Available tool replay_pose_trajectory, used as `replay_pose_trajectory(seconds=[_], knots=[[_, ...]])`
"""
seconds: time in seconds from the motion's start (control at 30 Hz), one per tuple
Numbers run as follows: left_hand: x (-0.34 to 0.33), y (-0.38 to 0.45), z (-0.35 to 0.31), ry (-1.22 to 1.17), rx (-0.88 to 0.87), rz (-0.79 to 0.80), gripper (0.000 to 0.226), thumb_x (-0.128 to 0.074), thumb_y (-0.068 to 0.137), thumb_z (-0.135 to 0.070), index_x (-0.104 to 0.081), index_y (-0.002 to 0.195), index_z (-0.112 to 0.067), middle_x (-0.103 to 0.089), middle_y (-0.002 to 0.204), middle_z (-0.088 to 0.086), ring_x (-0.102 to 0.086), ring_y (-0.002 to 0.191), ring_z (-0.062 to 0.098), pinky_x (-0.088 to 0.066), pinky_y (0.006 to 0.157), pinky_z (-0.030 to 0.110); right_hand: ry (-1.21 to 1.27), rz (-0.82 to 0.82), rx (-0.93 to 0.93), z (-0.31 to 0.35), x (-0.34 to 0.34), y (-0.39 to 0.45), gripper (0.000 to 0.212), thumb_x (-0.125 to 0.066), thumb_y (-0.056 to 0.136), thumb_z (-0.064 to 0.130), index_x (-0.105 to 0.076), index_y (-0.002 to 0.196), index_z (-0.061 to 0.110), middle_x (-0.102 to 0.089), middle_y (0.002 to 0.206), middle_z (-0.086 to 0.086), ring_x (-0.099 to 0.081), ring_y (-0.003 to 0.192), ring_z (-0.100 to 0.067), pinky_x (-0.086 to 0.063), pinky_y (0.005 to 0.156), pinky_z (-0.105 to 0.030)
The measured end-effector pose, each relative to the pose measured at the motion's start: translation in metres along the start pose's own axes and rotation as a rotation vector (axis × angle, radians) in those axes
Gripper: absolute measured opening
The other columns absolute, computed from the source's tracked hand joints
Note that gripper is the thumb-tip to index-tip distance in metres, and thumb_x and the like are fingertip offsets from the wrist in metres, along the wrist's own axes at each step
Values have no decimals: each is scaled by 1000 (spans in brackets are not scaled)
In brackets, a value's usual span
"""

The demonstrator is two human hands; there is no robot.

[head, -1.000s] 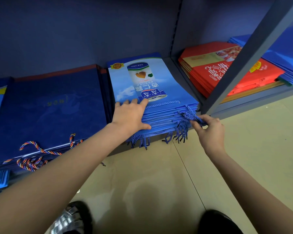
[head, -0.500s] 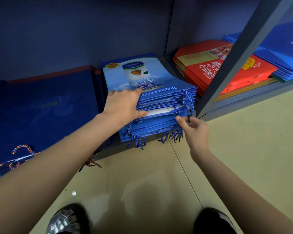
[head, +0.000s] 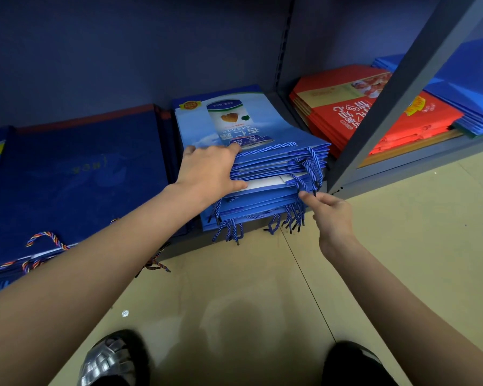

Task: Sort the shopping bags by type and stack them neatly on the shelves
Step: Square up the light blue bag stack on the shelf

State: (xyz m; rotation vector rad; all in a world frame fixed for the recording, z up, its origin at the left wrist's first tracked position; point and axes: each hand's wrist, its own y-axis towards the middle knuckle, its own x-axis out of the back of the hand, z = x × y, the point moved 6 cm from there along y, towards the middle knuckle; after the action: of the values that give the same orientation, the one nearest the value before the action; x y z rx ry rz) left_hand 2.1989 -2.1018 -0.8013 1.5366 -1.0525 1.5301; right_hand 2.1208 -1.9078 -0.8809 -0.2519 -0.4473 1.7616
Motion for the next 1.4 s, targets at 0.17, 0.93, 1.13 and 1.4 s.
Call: replay_pose_trajectory(seconds=[0.17,0.93,1.13,1.4], knots=[[-1,-1,-1,-5,0,-1,68,-60,81,-56,-38,137,-24,-61,119,2,-57,108,27,-33,101,43,-98,-260,201,10,14,0,20,-75,78,23,-55,83,20,-54,101,-6,-52,87,-16,-40,86,-28],[-23,-10,-4,-42,-16,-31,73,-61,81,-54,-33,140,-21,-45,139,-1,-39,130,23,-32,104,40,-655,-243,689,9,-39,-12,8,-73,79,19,-74,79,11,-46,122,-14,-40,110,-33,-29,89,-32],[-18,-7,-5,-43,-14,-41,73,-61,81,-54,-33,141,-22,-45,140,-2,-40,130,22,-33,104,40,-624,-206,725,-2,-46,-12,16,-69,82,20,-75,96,15,-43,129,-20,-40,111,-37,-26,92,-31],[-21,-10,-3,-25,-31,-33,73,-58,83,-55,-30,141,-22,-43,141,-2,-38,131,22,-32,104,39,-745,-85,955,9,-11,-20,23,-58,83,30,-76,93,20,-47,129,-14,-39,115,-32,-36,95,-42]])
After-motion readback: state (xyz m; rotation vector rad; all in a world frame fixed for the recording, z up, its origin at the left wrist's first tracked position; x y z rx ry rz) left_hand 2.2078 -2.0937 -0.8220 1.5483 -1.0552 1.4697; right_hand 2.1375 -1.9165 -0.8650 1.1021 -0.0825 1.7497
